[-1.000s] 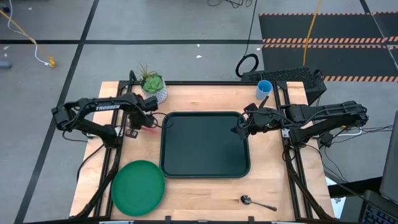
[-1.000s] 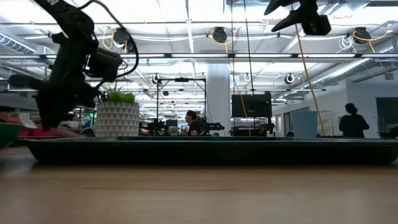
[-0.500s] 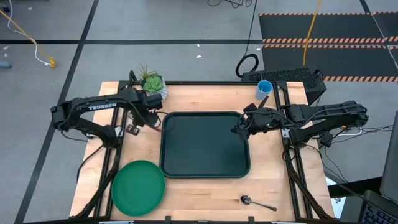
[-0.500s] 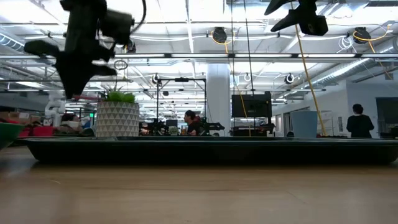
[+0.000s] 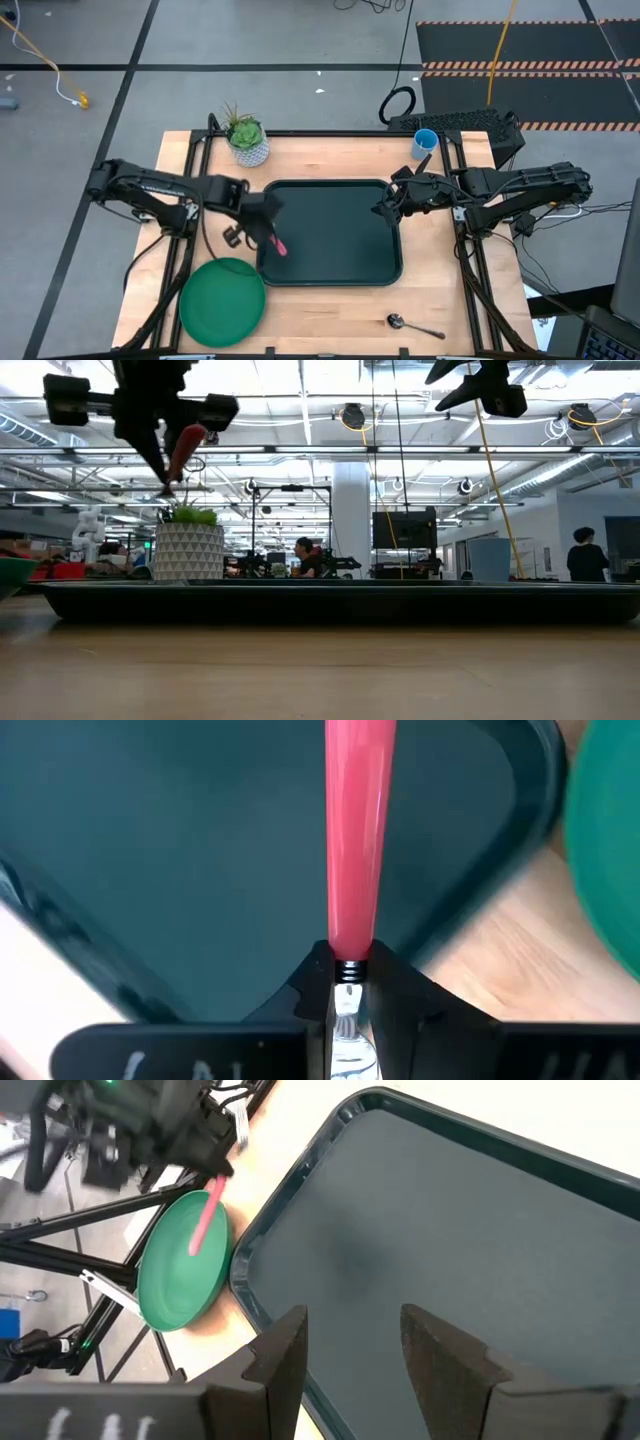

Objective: Pick and place plate/cup/fork/spoon on tray
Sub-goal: Put the pink fork to the left of the dark green serving tray

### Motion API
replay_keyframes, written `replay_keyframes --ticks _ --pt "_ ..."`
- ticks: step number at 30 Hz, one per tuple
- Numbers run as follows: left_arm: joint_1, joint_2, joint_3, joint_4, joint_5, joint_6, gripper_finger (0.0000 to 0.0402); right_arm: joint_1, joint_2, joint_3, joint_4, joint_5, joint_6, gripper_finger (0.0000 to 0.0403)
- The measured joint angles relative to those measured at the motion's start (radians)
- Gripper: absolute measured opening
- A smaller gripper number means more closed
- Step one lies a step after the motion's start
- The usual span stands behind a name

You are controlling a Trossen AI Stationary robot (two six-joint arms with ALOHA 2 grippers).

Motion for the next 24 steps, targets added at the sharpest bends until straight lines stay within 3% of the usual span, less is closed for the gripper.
replay_keyframes --ticks 7,17,24 --pt "-0.033 0.149 0.000 0.068 -0.010 0.173 0.0039 0.000 -0.001 0.000 0.006 -0.009 0.032 0.0150" --pt "0.028 0.332 0.000 0.074 -0.019 0.396 0.0039 0.000 -0.001 0.000 0.017 -0.031 0.098 0.0150" --pt "0.072 0.410 0.000 0.137 -0.085 0.497 0.0039 0.000 -0.001 0.000 0.030 -0.032 0.114 0.0150"
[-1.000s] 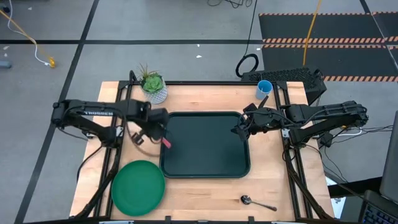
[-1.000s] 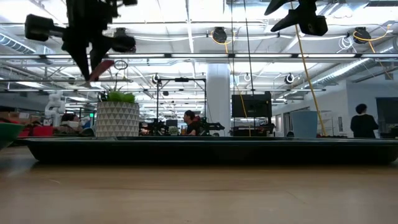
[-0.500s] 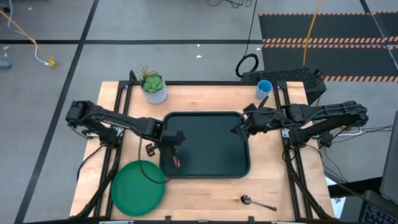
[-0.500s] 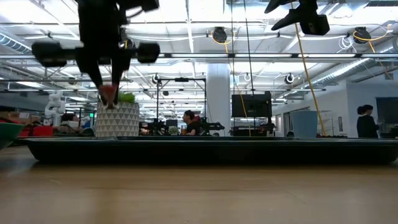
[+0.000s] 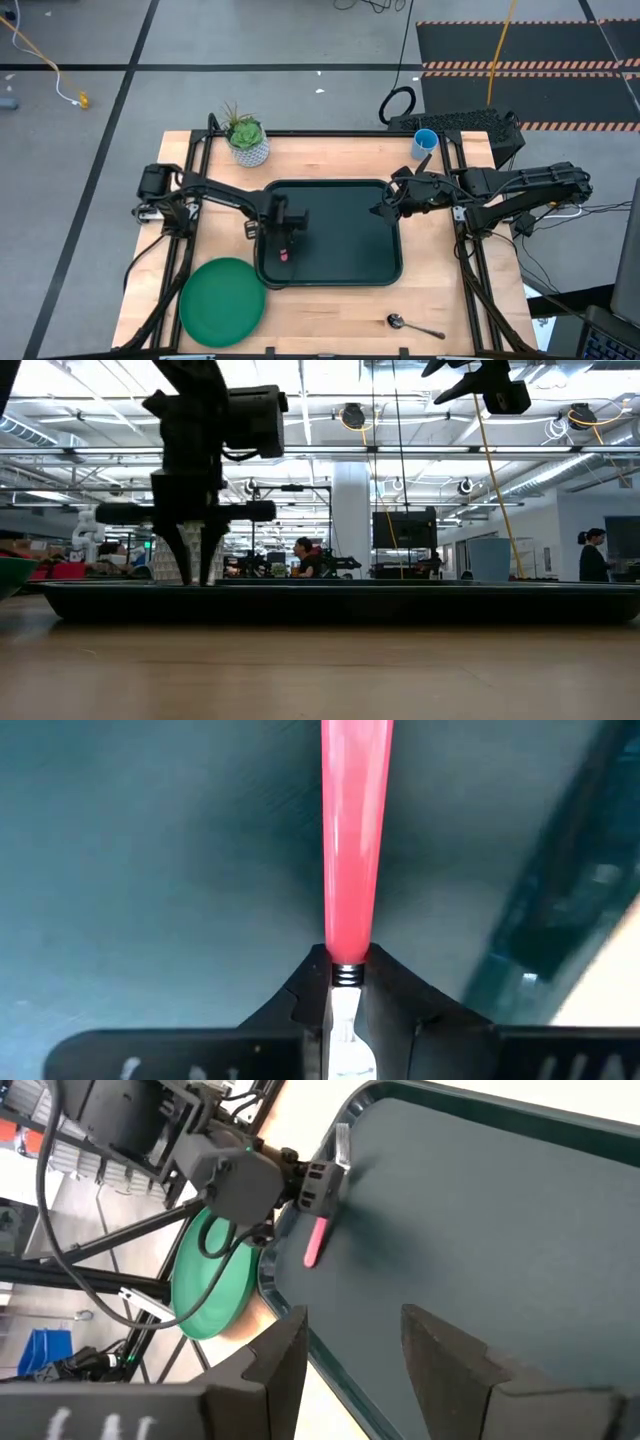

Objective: Pick and place plate/cup/fork/spoon on tray
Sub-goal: Put the pink fork to the left of the dark green serving tray

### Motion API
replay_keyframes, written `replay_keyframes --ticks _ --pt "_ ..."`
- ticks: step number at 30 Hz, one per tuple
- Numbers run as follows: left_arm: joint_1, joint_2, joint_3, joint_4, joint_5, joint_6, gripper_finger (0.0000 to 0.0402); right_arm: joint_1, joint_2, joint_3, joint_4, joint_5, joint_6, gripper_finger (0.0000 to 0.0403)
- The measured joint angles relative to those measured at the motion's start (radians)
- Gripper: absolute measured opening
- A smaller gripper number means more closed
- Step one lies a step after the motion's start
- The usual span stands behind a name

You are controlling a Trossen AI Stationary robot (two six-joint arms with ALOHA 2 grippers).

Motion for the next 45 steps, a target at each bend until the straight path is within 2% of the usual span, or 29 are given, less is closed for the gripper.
replay_keyframes --ticks 9,18,26,28,32,35,37,39,42,45 --pt "0.036 0.000 0.000 0.009 -0.002 0.057 0.0042 0.000 0.000 0.000 0.000 -0.002 -0.006 0.0150" --pt "0.038 0.000 0.000 0.006 0.008 -0.104 0.0086 0.000 0.000 0.000 0.000 -0.026 -0.019 0.0150" --pt "0.032 0.000 0.000 0.006 -0.020 -0.270 0.0102 0.000 0.000 0.000 0.000 -0.026 -0.023 0.0150" --pt "0.027 -0.003 0.000 0.005 -0.079 -0.360 0.0103 0.000 0.000 0.000 0.000 -0.026 -0.031 0.0150" --pt "0.008 -0.046 0.000 -0.023 -0.277 -0.583 0.0103 0.000 0.000 0.000 0.000 -0.026 -0.064 0.0150" --pt "-0.005 -0.099 0.004 -0.062 -0.346 -0.779 0.0103 0.000 0.000 0.000 -0.001 -0.026 -0.097 0.0150" --pt "-0.013 -0.144 0.021 -0.117 -0.335 -0.933 0.0104 0.000 0.000 0.000 -0.005 -0.026 -0.117 0.0150" --pt "-0.013 -0.177 0.057 -0.172 -0.274 -1.118 0.0104 0.000 0.000 0.000 -0.007 -0.026 -0.136 0.0150" --pt "-0.005 -0.211 0.117 -0.221 -0.150 -1.472 0.0104 0.000 -0.003 0.000 -0.020 -0.026 -0.158 0.0150" --pt "0.010 -0.227 0.165 -0.189 -0.068 -1.840 0.0104 -0.002 -0.012 -0.001 -0.044 -0.026 -0.164 0.0150"
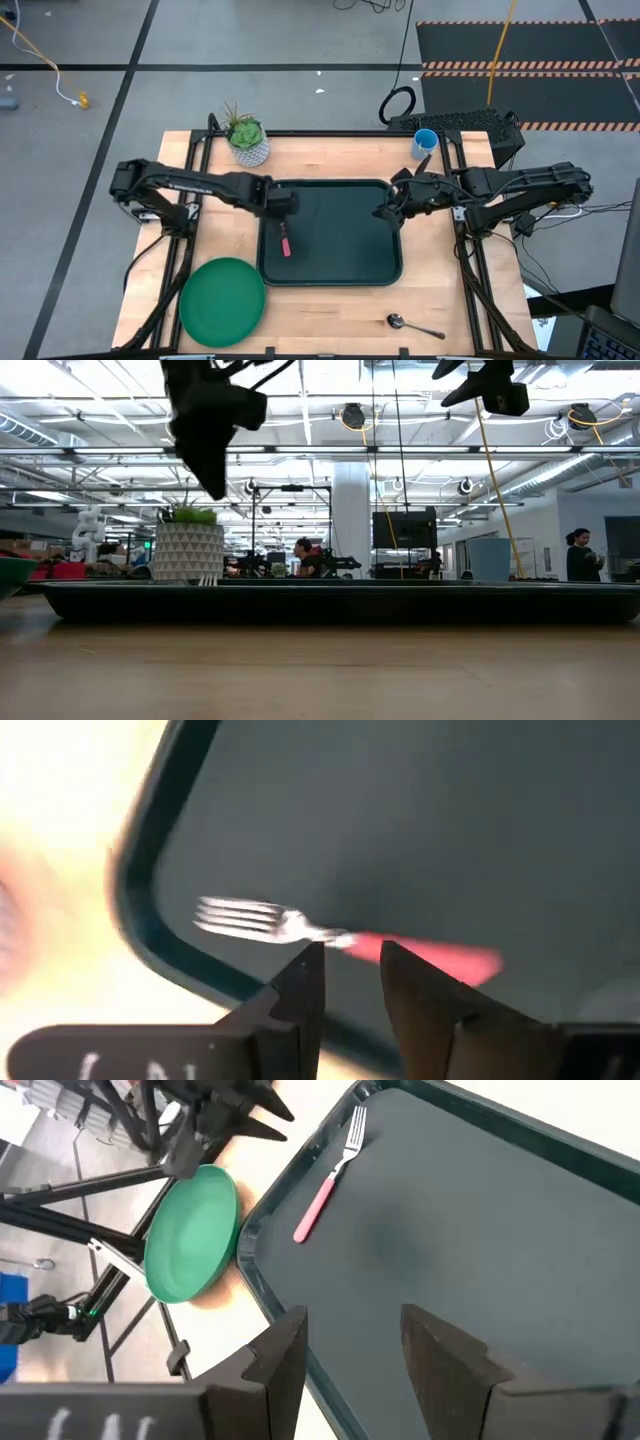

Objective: Pick and place plate/cup/fork/spoon on tray
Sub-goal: Put the pink fork to the left of the dark green serving tray

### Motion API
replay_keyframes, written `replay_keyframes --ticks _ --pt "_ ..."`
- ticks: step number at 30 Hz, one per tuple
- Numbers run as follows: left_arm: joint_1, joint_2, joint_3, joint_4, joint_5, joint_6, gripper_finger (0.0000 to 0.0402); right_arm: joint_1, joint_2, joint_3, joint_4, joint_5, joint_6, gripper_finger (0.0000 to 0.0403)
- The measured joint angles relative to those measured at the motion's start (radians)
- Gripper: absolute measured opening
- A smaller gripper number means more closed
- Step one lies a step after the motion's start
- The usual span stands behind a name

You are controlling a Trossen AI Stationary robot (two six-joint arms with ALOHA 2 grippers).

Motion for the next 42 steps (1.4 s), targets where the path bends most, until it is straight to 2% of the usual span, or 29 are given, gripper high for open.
replay_keyframes --ticks 6,10,15,20,42 --pt "-0.010 0.020 -0.018 0.120 0.009 -0.638 0.0104 -0.001 -0.027 0.000 -0.031 0.000 -0.052 0.0150" --pt "-0.010 0.109 -0.037 0.130 0.041 -0.838 0.0104 -0.001 -0.050 0.000 -0.041 -0.029 -0.096 0.0150" --pt "-0.011 0.191 -0.037 0.108 0.087 -0.957 0.0104 0.000 -0.085 0.000 -0.058 -0.102 -0.121 0.0150" --pt "-0.012 0.222 -0.037 0.077 0.093 -1.083 0.0104 0.000 -0.122 0.000 -0.091 -0.109 -0.120 0.0150" --pt "0.008 0.259 -0.037 0.048 0.068 -1.108 0.0104 0.000 -0.166 0.000 -0.150 -0.105 -0.121 0.0150"
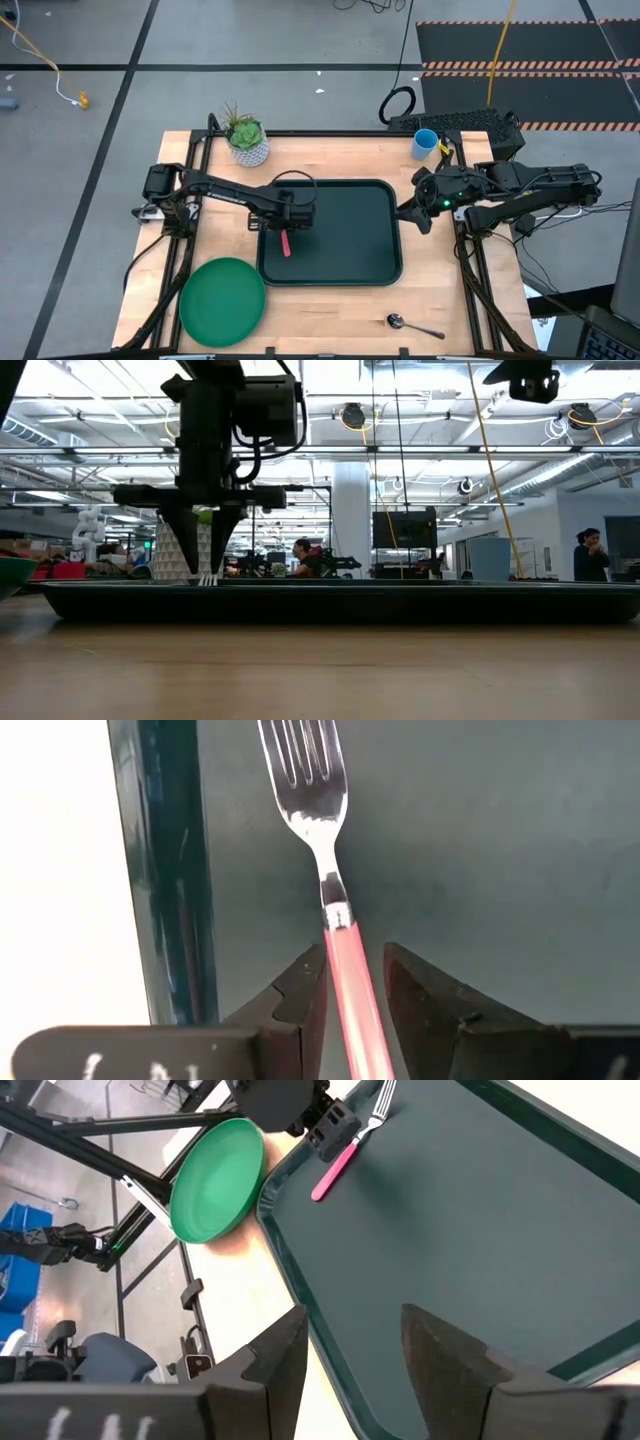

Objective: Pick and place plate/cup/fork/spoon on tray
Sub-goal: Put the pink fork to the left of the dark green serving tray

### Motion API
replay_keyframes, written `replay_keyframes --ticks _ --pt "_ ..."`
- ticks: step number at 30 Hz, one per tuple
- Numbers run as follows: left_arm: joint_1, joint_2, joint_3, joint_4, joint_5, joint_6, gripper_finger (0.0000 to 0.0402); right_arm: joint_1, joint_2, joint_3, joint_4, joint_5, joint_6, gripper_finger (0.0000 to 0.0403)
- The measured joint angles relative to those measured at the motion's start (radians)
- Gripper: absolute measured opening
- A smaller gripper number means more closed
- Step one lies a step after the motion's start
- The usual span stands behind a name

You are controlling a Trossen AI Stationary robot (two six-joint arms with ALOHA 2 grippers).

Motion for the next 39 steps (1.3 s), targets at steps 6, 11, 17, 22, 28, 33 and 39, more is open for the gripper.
replay_keyframes --ticks 6,11,17,22,28,33,39 --pt "0.024 0.000 0.000 0.004 -0.002 -0.023 0.0104 0.000 0.000 0.000 -0.021 0.000 0.000 0.0150" --pt "0.037 0.000 -0.010 0.013 -0.001 -0.033 0.0104 0.000 -0.001 0.000 -0.037 -0.007 0.002 0.0150" --pt "0.030 0.000 -0.067 0.047 0.047 -0.077 0.0104 0.000 -0.001 0.000 -0.056 -0.045 0.003 0.0150" --pt "0.021 -0.001 -0.079 0.119 0.051 -0.097 0.0104 0.000 -0.001 0.000 -0.064 -0.049 0.003 0.0150" --pt "0.021 -0.001 -0.079 0.129 0.050 -0.118 0.0104 0.000 -0.001 0.000 -0.064 -0.051 0.000 0.0150" --pt "0.018 -0.015 -0.073 0.136 0.055 -0.135 0.0104 0.000 -0.001 0.000 -0.063 -0.051 0.000 0.0150" --pt "0.016 -0.016 -0.063 0.185 0.054 -0.153 0.0104 0.000 -0.001 0.001 -0.063 -0.051 0.000 0.0150"
